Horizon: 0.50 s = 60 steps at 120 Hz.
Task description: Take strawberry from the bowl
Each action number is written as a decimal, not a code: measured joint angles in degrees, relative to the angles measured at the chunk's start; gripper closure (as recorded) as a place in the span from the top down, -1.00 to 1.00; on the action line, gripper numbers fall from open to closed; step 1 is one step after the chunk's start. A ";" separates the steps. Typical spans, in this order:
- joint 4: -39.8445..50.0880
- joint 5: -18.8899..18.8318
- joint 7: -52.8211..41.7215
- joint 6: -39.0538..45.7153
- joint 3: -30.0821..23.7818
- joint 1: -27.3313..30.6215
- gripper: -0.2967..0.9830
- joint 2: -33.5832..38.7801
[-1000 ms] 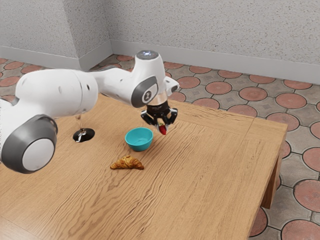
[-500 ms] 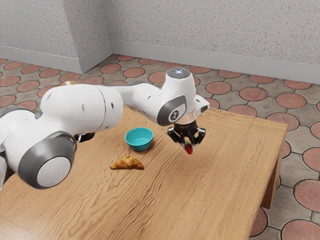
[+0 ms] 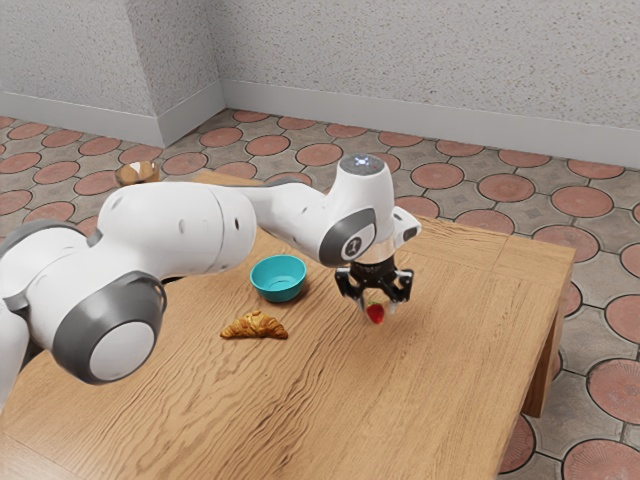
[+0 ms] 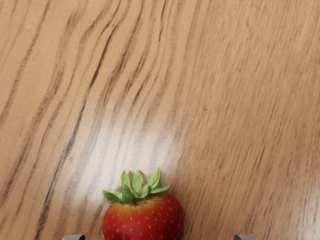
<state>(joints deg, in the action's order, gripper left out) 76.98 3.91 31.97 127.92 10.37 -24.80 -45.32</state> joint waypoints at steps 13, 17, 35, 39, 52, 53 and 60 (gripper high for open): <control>0.26 0.20 -0.70 -0.08 0.31 0.27 0.21 1.63; 0.48 0.15 -0.95 -0.81 0.44 0.42 0.26 3.17; 0.59 -0.39 -2.31 -9.31 3.19 0.70 0.38 14.51; 0.43 -1.47 -2.75 -11.80 4.19 0.72 0.40 16.78; 0.74 -3.61 -6.11 -20.74 4.04 4.23 0.44 26.23; 0.79 -3.70 -6.43 -21.46 3.58 5.00 0.45 26.99; 1.34 -4.18 -8.53 -25.92 -0.37 11.65 0.46 31.00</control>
<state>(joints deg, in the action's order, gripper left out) 78.32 -0.27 23.44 102.00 9.99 -13.15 -14.33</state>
